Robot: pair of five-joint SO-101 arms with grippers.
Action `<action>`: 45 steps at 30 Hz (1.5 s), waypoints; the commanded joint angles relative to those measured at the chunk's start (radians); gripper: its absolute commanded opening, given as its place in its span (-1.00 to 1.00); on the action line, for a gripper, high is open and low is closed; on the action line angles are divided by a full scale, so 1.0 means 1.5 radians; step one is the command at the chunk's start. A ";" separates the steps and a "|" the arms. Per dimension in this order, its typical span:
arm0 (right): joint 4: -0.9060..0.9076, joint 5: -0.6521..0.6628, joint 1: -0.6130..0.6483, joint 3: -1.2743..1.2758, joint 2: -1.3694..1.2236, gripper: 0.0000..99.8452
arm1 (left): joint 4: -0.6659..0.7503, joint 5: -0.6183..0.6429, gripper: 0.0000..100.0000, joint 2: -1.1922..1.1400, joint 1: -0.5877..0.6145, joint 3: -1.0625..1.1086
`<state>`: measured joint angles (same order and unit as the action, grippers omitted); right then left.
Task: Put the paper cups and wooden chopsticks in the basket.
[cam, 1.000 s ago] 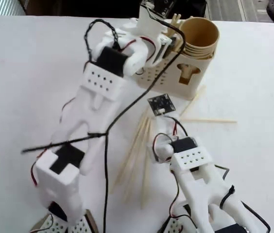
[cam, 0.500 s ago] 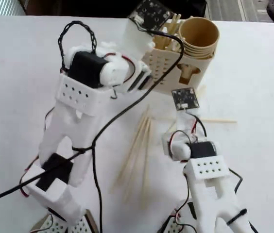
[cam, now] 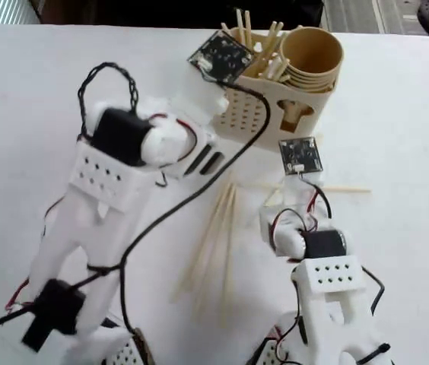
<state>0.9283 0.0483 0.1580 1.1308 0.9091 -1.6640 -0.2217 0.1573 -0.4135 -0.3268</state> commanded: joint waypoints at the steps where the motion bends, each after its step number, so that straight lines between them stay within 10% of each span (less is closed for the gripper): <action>1: -0.012 0.005 -0.022 -0.004 0.019 -0.96 | 0.023 -0.005 -0.58 0.059 -0.039 0.088; 15: -0.052 0.003 -0.118 -0.006 0.023 -0.96 | 0.386 0.011 -0.47 -0.015 -0.072 0.562; 30: -0.052 0.003 -0.118 -0.006 0.023 -0.96 | 0.264 0.020 -0.80 -0.403 -0.027 0.277; 45: -0.052 0.003 -0.119 -0.006 0.024 -0.96 | 0.178 0.017 -0.96 -0.397 -0.028 0.197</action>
<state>0.8669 0.0483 -0.0077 1.1308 0.9214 -1.3479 -0.1941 -0.5056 -0.4703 0.0123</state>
